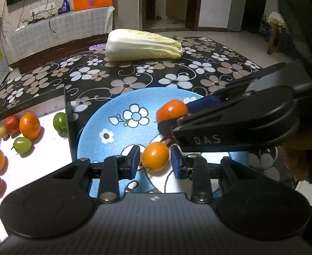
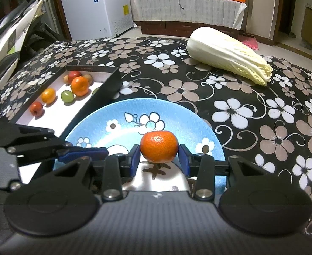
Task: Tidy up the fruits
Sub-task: 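Lower the oranges onto the blue plate and open both tools, then move both open tools back over the white tray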
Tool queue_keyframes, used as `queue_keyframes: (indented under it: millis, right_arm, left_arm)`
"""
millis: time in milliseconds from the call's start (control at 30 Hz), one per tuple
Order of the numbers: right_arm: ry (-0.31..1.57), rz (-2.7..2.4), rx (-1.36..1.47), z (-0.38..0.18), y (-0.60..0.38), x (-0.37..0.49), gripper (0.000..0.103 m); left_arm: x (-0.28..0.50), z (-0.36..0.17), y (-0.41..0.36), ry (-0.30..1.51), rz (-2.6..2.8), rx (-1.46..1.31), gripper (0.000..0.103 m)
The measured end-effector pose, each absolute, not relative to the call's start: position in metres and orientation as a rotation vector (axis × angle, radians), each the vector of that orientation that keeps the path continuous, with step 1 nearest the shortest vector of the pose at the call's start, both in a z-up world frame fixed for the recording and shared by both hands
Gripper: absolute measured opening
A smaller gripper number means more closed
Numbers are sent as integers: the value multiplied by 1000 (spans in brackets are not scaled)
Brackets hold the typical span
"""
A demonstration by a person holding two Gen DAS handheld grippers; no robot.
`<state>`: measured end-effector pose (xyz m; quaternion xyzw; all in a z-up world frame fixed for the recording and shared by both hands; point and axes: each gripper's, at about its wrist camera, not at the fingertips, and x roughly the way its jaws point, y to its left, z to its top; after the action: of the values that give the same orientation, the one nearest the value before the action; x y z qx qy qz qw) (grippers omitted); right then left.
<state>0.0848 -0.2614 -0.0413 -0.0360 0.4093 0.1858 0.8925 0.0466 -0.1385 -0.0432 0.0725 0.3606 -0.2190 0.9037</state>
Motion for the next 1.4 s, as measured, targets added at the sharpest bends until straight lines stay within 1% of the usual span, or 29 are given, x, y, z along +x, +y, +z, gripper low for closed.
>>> queue_keyframes:
  millis: [33,100,167,667,733,767,800,1100,1400]
  right_arm:
    - [852,384,-76,-42,-261,85,42]
    - [856,381,-78,-43,-261,85,42]
    - [860,380,-79,-44,-261,86,42]
    - [878,380,-111,-48,-255,88,44]
    - [866,384,-116,-45,-255,86,49]
    - [854,383,-117,-43,-256,84,53]
    - [842,381,-117,-41,-256,83,54]
    - [780,399,-76,-27,-259,79,54]
    - [708,483,-59,-13,-235,77,54]
  left_arm:
    - [44,-42,-137,740,-457,149,38]
    - [41,-39,-134,727,-461,149,44]
    - [38,-36,-129,718,-457,143,45]
    - [34,-22,-104,680,-438,99,46]
    - [34,-21,-101,680,-431,95,46]
    - [35,-21,-100,680,-428,94,46]
    - [34,-21,-98,680,-424,92,46]
    - [33,-18,-84,675,-396,82,46]
    - [31,-17,-66,672,-358,75,46]
